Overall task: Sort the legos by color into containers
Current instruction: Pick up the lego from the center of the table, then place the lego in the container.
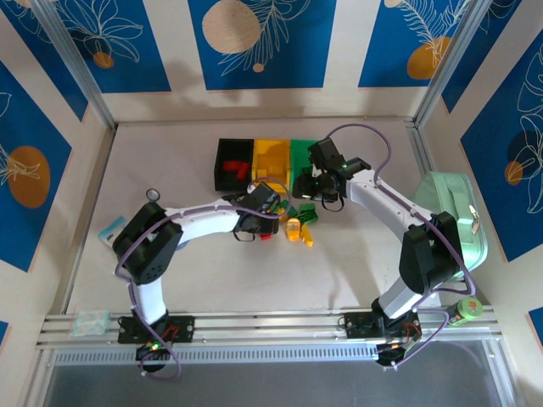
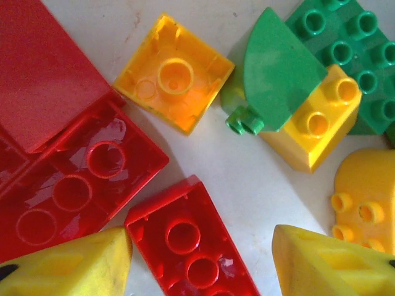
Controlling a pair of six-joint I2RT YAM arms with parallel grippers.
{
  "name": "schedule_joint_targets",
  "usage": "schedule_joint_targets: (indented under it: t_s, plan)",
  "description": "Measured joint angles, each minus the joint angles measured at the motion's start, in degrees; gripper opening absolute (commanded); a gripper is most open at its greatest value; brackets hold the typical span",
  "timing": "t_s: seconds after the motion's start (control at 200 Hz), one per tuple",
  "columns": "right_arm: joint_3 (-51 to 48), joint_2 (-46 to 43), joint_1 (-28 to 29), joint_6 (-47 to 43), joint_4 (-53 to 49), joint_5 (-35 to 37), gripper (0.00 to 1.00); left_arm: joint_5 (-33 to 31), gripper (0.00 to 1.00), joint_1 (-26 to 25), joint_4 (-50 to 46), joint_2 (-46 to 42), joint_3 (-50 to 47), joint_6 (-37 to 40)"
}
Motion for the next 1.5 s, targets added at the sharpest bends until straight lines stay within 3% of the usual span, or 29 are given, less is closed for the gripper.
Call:
schedule_joint_targets:
  t_s: [0.175,0.47,0.75,1.046,1.231,1.496]
  plan:
    - [-1.27,-0.55,-0.46,0.35,1.05,-0.11,0.61,-0.81,0.50,-0.90,-1.75,2.47,1.79,-0.20]
    - [-2.73,-1.79,-0.50,0.92,1.73,-0.39,0.60,-3.02,0.22,-2.16,-3.87,2.58,1.90,-0.13]
    - [-4.50,-4.20,-0.61,1.14,2.12,-0.39,0.59,-2.67,0.21,-0.37,-5.73,-4.22,1.46,1.14]
    - [-9.75,-6.36,-0.76,1.86,2.86,-0.46,0.59,-1.18,0.21,11.30,-6.82,-6.97,5.25,5.73]
    - [-12.00,-7.82,-0.70,2.64,3.08,-0.90,0.59,1.14,0.21,17.88,-6.80,-4.94,10.71,8.26]
    - [-12.04,-8.28,0.02,2.86,3.19,-1.14,0.59,2.71,0.24,22.16,-7.08,2.97,19.80,11.50]
